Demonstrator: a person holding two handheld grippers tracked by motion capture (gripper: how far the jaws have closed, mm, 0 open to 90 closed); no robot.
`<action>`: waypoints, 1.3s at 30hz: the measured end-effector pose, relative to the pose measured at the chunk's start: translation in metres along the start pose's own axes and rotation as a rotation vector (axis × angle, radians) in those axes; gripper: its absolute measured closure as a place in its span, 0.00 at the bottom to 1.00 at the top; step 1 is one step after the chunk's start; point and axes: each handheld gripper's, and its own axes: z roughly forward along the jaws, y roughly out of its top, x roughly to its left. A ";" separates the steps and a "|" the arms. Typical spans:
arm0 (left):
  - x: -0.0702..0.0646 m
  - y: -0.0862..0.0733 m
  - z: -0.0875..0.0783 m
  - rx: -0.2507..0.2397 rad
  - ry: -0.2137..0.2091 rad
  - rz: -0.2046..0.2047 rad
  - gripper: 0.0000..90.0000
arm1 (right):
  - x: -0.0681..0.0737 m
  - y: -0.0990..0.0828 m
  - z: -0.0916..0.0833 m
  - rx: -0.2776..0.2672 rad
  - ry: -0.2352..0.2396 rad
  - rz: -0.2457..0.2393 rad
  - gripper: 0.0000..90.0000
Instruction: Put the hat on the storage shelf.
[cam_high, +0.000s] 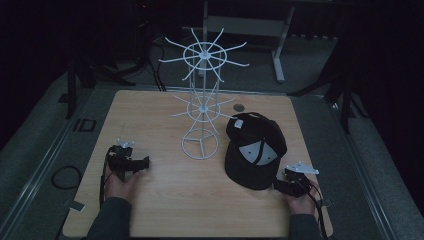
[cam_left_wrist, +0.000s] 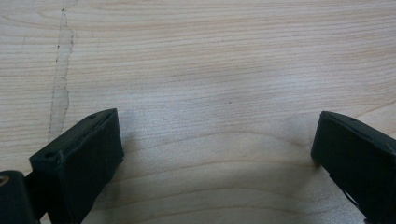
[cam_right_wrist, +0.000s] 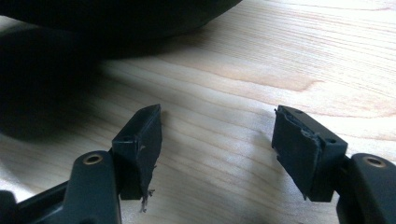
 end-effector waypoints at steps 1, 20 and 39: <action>0.000 0.000 0.000 0.000 0.000 0.000 0.02 | 0.000 0.000 0.000 0.000 0.000 0.000 0.36; 0.000 -0.001 0.000 -0.008 0.000 0.000 0.02 | 0.007 0.001 -0.012 0.066 0.021 -0.025 0.52; 0.000 -0.001 0.000 -0.010 -0.001 0.001 0.02 | 0.011 -0.001 -0.049 0.066 0.089 -0.078 0.48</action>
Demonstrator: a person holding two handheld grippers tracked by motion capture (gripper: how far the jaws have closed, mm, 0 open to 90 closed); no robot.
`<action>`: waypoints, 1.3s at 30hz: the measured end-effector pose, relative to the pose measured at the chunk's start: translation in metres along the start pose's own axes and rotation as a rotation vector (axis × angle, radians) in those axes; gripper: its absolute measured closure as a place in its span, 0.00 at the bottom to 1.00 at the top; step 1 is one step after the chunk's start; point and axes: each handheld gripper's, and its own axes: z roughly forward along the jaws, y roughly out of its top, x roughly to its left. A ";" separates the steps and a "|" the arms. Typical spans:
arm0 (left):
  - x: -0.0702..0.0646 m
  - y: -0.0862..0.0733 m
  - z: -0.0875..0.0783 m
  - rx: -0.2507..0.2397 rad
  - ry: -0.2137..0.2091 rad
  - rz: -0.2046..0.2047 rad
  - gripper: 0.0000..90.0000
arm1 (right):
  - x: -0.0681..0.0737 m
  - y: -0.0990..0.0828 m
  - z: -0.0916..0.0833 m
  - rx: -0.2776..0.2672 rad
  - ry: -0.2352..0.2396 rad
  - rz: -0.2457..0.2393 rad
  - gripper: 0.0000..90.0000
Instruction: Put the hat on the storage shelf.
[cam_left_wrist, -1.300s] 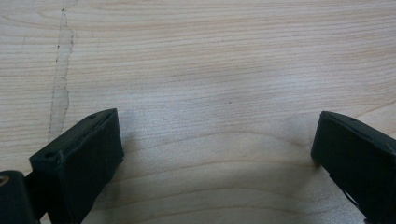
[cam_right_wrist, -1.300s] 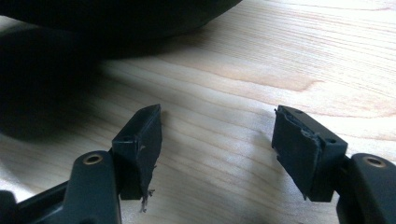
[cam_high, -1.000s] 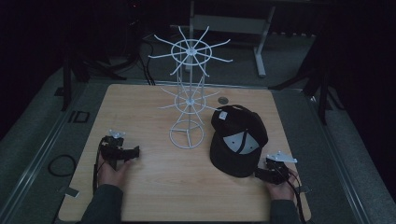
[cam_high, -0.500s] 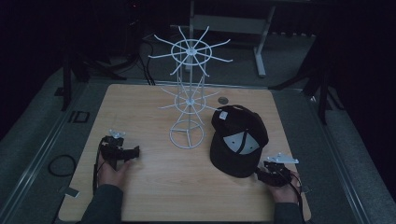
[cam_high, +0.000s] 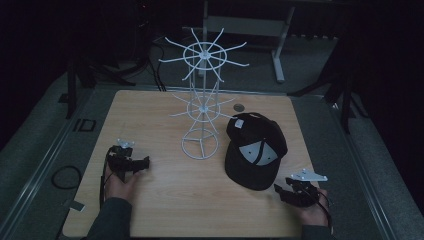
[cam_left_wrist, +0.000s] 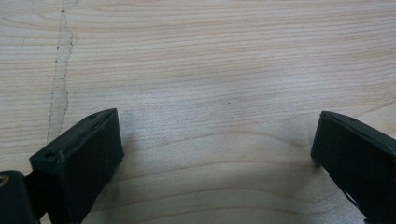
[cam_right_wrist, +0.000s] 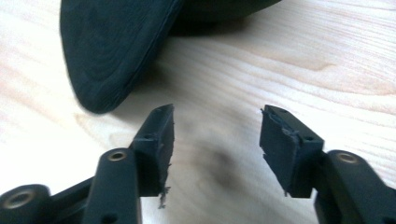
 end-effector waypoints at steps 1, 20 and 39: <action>0.000 0.000 0.000 0.000 0.000 0.000 0.02 | 0.000 -0.001 -0.002 0.009 0.007 -0.009 0.47; 0.000 0.000 0.000 0.000 0.001 0.001 0.02 | 0.017 0.003 0.013 -0.047 0.220 0.037 0.49; 0.000 0.000 0.000 -0.001 0.002 0.001 0.02 | 0.033 0.021 0.038 -0.119 0.285 0.107 0.73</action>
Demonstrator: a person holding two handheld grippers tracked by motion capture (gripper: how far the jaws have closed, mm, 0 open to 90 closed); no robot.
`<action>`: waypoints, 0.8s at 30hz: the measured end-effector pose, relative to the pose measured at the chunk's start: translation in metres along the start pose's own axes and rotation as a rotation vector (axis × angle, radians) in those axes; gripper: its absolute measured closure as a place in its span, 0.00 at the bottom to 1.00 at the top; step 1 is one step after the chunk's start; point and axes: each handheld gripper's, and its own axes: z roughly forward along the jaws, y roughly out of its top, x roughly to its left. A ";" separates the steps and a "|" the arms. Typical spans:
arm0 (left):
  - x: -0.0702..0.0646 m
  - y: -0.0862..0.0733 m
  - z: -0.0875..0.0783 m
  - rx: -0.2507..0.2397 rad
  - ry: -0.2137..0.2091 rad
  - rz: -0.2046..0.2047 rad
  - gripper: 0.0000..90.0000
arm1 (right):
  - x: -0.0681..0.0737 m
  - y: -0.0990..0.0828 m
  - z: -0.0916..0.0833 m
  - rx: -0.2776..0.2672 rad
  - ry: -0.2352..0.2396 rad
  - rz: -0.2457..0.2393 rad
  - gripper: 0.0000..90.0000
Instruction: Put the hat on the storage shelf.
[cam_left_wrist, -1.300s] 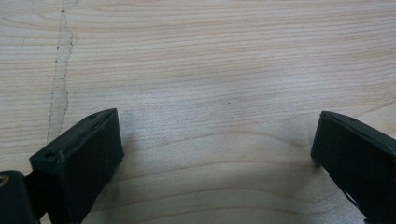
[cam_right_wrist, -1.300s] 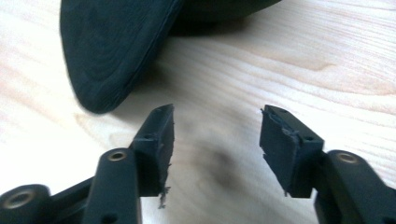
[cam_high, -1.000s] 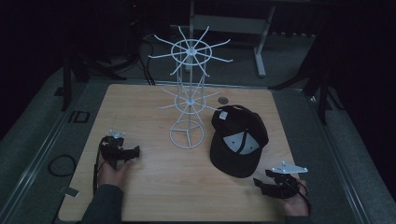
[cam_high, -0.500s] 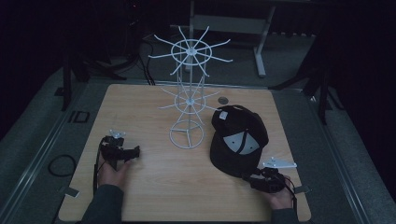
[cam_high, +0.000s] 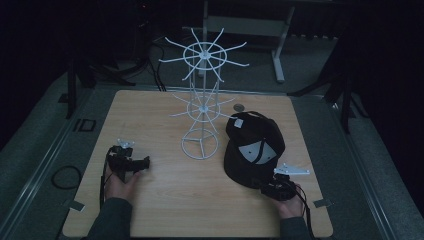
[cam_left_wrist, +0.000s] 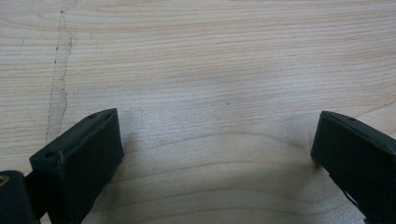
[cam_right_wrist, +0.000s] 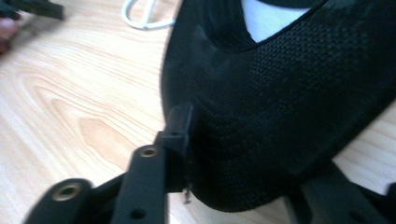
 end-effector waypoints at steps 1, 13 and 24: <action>0.000 0.000 0.000 0.000 0.000 0.000 0.02 | 0.000 0.001 -0.001 -0.009 0.009 0.000 0.74; 0.000 0.000 0.000 0.000 0.000 0.000 0.02 | 0.006 0.017 -0.006 -0.081 0.022 0.005 0.92; 0.000 0.000 0.000 0.000 0.000 0.000 0.02 | 0.017 0.029 -0.012 -0.127 -0.105 -0.063 0.96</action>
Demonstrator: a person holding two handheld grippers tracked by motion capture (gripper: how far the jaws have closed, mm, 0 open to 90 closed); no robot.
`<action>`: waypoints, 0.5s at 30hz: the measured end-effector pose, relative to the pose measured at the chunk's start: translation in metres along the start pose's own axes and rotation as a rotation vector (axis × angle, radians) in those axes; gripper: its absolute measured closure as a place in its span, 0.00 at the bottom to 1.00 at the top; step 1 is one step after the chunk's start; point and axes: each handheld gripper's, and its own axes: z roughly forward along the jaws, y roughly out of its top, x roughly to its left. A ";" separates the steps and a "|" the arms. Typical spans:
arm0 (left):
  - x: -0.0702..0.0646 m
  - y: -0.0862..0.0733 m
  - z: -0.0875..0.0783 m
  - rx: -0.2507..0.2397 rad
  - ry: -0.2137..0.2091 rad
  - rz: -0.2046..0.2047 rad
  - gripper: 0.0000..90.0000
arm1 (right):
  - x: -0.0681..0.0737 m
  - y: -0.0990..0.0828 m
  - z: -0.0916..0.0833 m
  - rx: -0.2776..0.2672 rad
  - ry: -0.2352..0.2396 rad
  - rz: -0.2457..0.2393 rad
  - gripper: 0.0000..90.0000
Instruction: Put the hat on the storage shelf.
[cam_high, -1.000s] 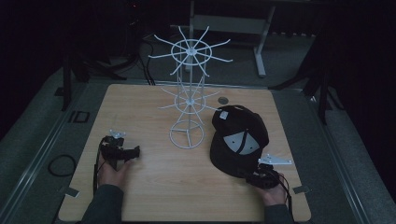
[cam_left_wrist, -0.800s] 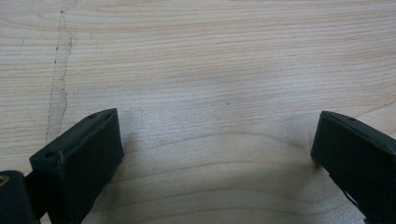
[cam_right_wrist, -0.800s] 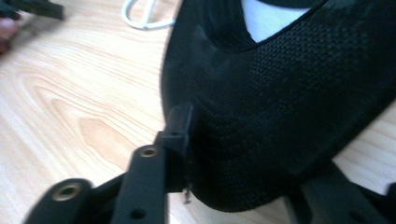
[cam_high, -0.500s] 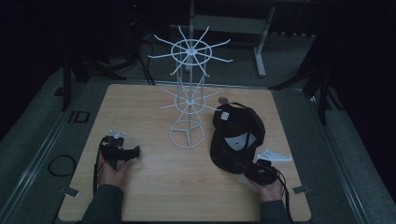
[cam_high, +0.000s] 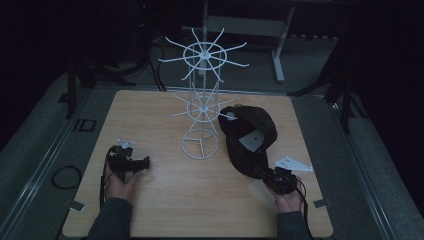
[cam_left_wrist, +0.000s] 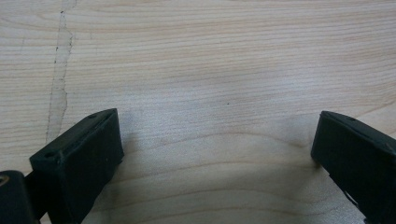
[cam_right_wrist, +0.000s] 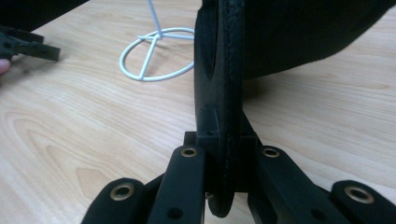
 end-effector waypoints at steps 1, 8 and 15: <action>0.000 0.000 0.000 0.000 0.000 0.000 0.02 | 0.000 0.000 0.000 -0.005 -0.008 0.002 0.96; 0.000 0.000 0.000 -0.001 0.000 -0.001 0.02 | -0.003 0.004 -0.005 -0.025 -0.047 -0.005 0.96; 0.000 0.000 0.000 -0.001 0.000 -0.001 0.02 | -0.007 0.012 -0.008 -0.038 -0.074 -0.012 0.96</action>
